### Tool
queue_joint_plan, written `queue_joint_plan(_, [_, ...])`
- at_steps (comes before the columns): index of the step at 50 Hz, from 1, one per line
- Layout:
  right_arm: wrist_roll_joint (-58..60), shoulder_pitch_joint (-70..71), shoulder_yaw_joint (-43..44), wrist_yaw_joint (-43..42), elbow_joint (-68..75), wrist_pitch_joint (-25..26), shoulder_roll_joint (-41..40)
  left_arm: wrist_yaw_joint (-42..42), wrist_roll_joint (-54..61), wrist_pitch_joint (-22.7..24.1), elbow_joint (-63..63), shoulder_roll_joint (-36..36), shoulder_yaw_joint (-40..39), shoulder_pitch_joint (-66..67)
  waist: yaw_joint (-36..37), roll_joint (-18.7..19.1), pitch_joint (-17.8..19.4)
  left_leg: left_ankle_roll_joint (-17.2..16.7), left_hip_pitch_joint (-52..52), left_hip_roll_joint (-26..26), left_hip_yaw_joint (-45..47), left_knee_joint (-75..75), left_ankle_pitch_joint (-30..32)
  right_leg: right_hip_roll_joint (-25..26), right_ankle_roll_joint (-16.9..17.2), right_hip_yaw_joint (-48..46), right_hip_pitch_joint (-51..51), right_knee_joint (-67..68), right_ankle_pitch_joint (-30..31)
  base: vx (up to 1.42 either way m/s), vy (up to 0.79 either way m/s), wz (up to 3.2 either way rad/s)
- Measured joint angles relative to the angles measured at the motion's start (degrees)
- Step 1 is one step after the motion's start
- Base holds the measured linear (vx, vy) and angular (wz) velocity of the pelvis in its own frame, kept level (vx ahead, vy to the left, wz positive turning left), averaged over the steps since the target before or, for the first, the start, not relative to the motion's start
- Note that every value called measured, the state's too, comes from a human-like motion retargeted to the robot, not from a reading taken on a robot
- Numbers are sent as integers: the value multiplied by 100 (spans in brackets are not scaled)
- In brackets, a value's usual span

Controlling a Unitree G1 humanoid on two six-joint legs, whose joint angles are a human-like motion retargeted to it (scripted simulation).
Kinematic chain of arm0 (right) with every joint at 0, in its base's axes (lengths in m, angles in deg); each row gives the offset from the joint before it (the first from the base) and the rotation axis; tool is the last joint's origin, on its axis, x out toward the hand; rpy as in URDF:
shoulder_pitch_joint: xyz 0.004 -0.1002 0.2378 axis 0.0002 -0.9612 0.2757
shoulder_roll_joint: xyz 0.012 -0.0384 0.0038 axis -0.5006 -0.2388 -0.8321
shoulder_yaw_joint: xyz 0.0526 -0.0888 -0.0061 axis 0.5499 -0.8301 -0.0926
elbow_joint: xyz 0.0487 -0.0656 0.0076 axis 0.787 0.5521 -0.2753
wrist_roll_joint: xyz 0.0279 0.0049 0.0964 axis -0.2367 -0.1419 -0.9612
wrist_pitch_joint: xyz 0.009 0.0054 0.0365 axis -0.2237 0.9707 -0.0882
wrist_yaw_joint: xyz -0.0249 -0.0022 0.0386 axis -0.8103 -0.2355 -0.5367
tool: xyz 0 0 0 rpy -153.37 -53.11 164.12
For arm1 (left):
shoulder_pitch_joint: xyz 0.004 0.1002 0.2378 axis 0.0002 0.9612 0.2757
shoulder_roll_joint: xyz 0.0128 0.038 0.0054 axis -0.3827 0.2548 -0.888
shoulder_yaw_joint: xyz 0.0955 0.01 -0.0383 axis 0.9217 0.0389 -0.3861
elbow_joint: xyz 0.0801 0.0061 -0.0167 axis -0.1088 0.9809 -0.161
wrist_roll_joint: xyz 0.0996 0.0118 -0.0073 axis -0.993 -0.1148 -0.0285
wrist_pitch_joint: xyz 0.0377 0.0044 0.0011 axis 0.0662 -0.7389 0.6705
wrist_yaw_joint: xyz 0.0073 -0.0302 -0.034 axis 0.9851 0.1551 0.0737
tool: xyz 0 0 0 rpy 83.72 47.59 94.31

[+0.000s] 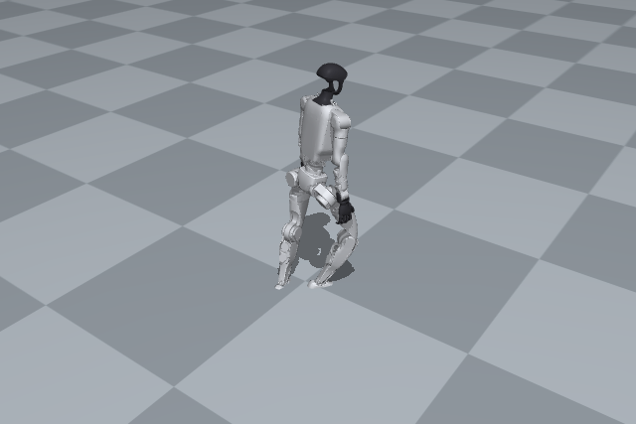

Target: Walk

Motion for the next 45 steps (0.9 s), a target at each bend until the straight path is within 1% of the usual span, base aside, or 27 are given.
queue_joint_plan(3, [21, 62, -69, 26, 138, -52, -9, 35, 169, 38, 112, -11, -60, -69, -77, -203, -67, 70, -345, 67, 212, 975, -62, -186, 3, 169, 65, 183, -93, 28, -11, 49])
queue_joint_plan(5, [23, 90, -160, 85, 190, -83, -14, 19, 277, 37, 204, -33, -39, -98, -111, -220, -96, 88, -843, 297, 250, 1921, -324, -114, 37, 150, 264, 132, -71, 31, -11, 47])
queue_joint_plan(8, [-5, 68, -297, 206, 191, -126, 18, -85, 282, 37, 350, -21, 62, -71, -66, -34, -127, -28, -1630, 688, 153, 2923, -671, 197, 32, -44, 506, 107, 165, 33, -10, 19])
queue_joint_plan(10, [-40, 67, -339, 306, 168, -152, 135, -201, 219, 49, 498, 40, 135, -88, 55, 417, -280, -202, -2180, 1111, -39, 3211, -800, 807, 6, -275, 587, -296, 520, 40, -8, -18])
queue_joint_plan(12, [-54, 41, -349, 319, 150, -176, 201, -248, 109, 43, 567, 89, 258, -40, 72, 475, -301, -315, -2397, 1081, -179, 3312, -784, 937, -10, -245, 488, -274, 261, 40, -8, -14])
queue_joint_plan(14, [-94, 31, -321, 324, 156, -195, 274, -293, 3, 42, 614, 129, 379, -19, 86, 532, -370, -315, -2473, 1050, -308, 3383, -866, 998, -69, -301, 327, -376, -56, 44, -6, -19])
queue_joint_plan(15, [-112, 20, -306, 318, 163, -201, 300, -314, -44, 44, 625, 150, 433, -3, 90, 545, -398, -278, -2489, 1042, -354, 3480, -957, 994, -100, -333, 221, -406, -212, 50, -5, -23])
queue_joint_plan(18, [-168, 8, -147, 324, 230, -182, 365, -430, -88, 53, 630, 166, 448, -50, 159, 647, -517, -39, -2326, 1025, -495, 3709, -1543, 1108, -171, -434, -87, -715, -534, 57, -2, -21])
queue_joint_plan(20, [-166, 1, -14, 350, 300, -160, 376, -505, 6, 55, 619, 141, 336, -138, 250, 744, -570, 39, -2173, 1052, -565, 3893, -1857, 1256, -206, -503, -162, -966, -539, 63, 0, -13])
queue_joint_plan(21, [-168, -31, 34, 358, 342, -149, 355, -519, 82, 55, 615, 138, 250, -154, 307, 795, -587, 48, -2124, 1093, -601, 4108, -1904, 1296, -236, -517, -166, -942, -449, 65, 0, -10])
queue_joint_plan(22, [-166, -48, 81, 370, 391, -140, 341, -536, 173, 51, 620, 132, 160, -186, 379, 900, -564, 27, -2044, 1210, -652, 4371, -1913, 1427, -284, -548, -52, -1028, -320, 66, 0, -15])
queue_joint_plan(23, [-157, -34, 127, 390, 457, -136, 340, -557, 294, 39, 642, 120, 63, -248, 479, 1116, -461, -56, -1905, 1478, -729, 4728, -1847, 1743, -367, -615, 299, -1335, -110, 67, 0, -16])
queue_joint_plan(25, [-135, -110, 130, 380, 525, -123, 292, -525, 428, 39, 653, 111, -61, -233, 636, 1312, -425, -144, -1953, 1802, -805, 5618, -1422, 1923, -503, -607, 539, -1177, 27, 63, 1, 0])
queue_joint_plan(27, [-113, -169, 72, 344, 559, -123, 248, -436, 534, 38, 671, 106, -100, -203, 784, 1438, -372, -84, -2249, 2101, -901, 6477, -1208, 2050, -614, -571, 827, -998, 5, 61, 0, 25])
queue_joint_plan(29, [-107, -164, 8, 302, 577, -143, 197, -330, 670, 25, 740, 115, -132, -228, 888, 1524, -261, 40, -2537, 2262, -1045, 6684, -1326, 2217, -629, -502, 1316, -1173, 79, 66, -1, 46])
queue_joint_plan(30, [-118, -142, -24, 282, 590, -162, 167, -290, 746, 19, 807, 126, -154, -260, 914, 1549, -182, 88, -2607, 2264, -1116, 6524, -1431, 2302, -605, -445, 1648, -1388, 196, 68, 0, 50])
queue_joint_plan(32, [-168, -155, -103, 280, 569, -188, 117, -273, 881, 6, 976, 178, -175, -234, 891, 1413, -134, 76, -2633, 1938, -1095, 5736, -1430, 2073, -490, -338, 1903, -1177, 424, 64, 2, 44])
queue_joint_plan(33, [-194, -161, -146, 287, 544, -196, 96, -272, 926, 4, 1053, 208, -177, -211, 836, 1297, -138, 27, -2616, 1698, -1054, 5285, -1308, 1873, -388, -293, 1910, -928, 614, 59, 2, 50])
queue_joint_plan(35, [-250, -149, -220, 298, 478, -198, 67, -238, 964, 8, 1171, 265, -161, -165, 643, 999, -183, -111, -2558, 1139, -938, 4411, -841, 1433, -192, -107, 1693, -333, 772, 54, 1, 63])
queue_joint_plan(37, [-288, -114, -274, 249, 407, -208, 64, -168, 953, 28, 1235, 300, -92, -141, 416, 802, -245, -218, -2508, 742, -907, 3856, -485, 1162, -81, 65, 1338, 15, 619, 49, 0, 59])
queue_joint_plan(38, [-299, -103, -290, 216, 376, -229, 64, -131, 938, 39, 1240, 310, -26, -114, 328, 790, -236, -241, -2531, 700, -925, 3889, -470, 1149, -58, 118, 1183, 66, 514, 49, 0, 39])
queue_joint_plan(40, [-338, -4, -332, 143, 325, -263, 99, -72, 888, 64, 1236, 308, 63, -141, 159, 847, -359, -190, -2455, 666, -957, 3563, -466, 1260, 2, 219, 837, -333, 383, 50, 0, 26])
queue_joint_plan(42, [-352, -1, -318, 90, 292, -300, 90, -63, 831, 92, 1205, 309, 163, -115, 60, 899, -338, -41, -2507, 724, -985, 3909, -846, 1364, 82, 293, 546, -589, 321, 48, 1, 6])
queue_joint_plan(43, [-360, 68, -277, 58, 288, -306, 92, -71, 803, 102, 1174, 271, 159, -176, 93, 1071, -402, 2, -2515, 886, -1063, 3934, -1050, 1665, 98, 282, 550, -1147, 443, 52, 2, -19])
queue_joint_plan(45, [-358, 45, -221, -6, 301, -308, 62, -59, 801, 123, 1122, 274, 155, -169, 110, 1171, -402, 95, -2545, 1002, -1124, 4340, -1412, 1794, 81, 271, 413, -1177, 452, 47, 3, -9])
